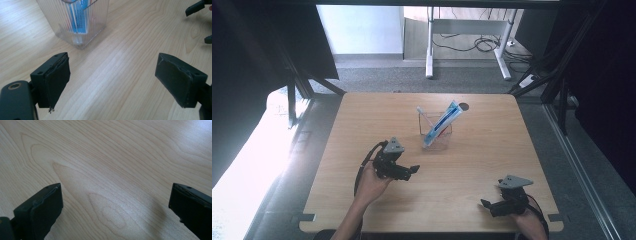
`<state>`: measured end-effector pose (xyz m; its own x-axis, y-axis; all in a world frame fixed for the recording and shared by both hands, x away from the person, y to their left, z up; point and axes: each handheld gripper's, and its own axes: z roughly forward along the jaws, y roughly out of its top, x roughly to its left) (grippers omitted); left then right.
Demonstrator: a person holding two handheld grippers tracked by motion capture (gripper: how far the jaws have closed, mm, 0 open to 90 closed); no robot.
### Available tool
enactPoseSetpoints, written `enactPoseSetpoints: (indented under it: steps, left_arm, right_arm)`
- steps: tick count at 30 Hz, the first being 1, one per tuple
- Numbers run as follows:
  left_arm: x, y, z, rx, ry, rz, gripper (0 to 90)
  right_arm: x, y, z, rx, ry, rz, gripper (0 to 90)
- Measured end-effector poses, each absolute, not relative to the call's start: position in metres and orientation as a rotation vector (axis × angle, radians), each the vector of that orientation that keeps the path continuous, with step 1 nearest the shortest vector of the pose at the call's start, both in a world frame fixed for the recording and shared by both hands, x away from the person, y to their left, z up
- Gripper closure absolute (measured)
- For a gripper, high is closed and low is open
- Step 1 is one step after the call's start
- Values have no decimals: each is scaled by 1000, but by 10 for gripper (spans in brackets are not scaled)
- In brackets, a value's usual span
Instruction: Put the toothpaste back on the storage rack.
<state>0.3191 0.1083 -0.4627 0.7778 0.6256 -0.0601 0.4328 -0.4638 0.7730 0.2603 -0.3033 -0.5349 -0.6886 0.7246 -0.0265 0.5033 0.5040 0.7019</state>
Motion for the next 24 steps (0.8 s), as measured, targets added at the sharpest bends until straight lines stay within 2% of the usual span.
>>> enactPoseSetpoints:
  steps: [14,24]
  left_arm:
    - [285,132,-480,2096,831,282,130]
    - [270,144,-510,2106,881,291,131]
  right_arm:
    - [260,-301,-536,1019,2444,972,0]
    - [259,-299,-536,1018,2447,968,0]
